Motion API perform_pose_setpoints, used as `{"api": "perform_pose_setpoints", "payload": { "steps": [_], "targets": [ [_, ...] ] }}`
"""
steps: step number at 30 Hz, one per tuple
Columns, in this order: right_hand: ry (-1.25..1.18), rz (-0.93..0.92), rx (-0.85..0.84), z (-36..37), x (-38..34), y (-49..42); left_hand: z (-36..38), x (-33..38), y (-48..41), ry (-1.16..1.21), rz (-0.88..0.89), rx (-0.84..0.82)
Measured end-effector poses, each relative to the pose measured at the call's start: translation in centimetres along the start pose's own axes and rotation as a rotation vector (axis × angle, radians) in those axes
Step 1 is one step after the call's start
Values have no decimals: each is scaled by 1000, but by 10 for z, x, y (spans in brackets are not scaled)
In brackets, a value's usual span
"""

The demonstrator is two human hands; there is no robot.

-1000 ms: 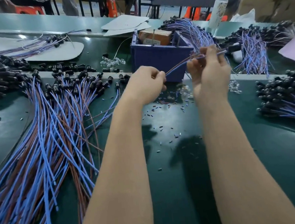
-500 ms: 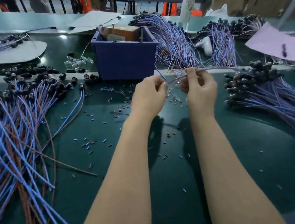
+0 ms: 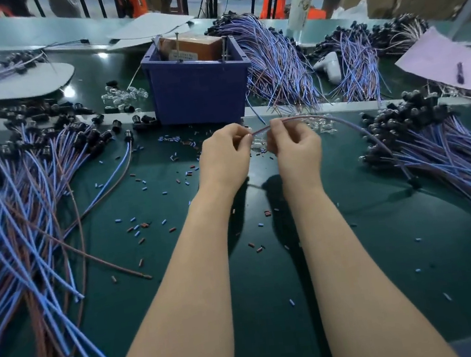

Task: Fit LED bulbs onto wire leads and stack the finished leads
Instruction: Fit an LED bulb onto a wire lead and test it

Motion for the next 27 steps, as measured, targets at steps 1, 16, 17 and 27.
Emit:
{"api": "perform_pose_setpoints", "payload": {
  "steps": [1, 16, 17, 27],
  "targets": [
    [-81, 13, 54, -4, -1, -1, -1, -3, -1, -18, -23, 9],
    [-170, 57, 12, 1, 1, -1, 2, 0, 3, 320, -13, -84],
    [-196, 61, 24, 1, 1, -1, 2, 0, 3, 359, -3, -82],
    [-357, 77, 85, 4, 4, -2, 4, 4, 4, 438, 4, -78]
  ]
}}
Point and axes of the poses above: each hand's wrist, its own y-axis away from the middle knuckle, its own z-axis out of the palm, x = y × z, the point moved 2 cm from there along -y, towards the middle knuckle, and after that the axes turned 10 degrees about -x, right-handed, at the moved point
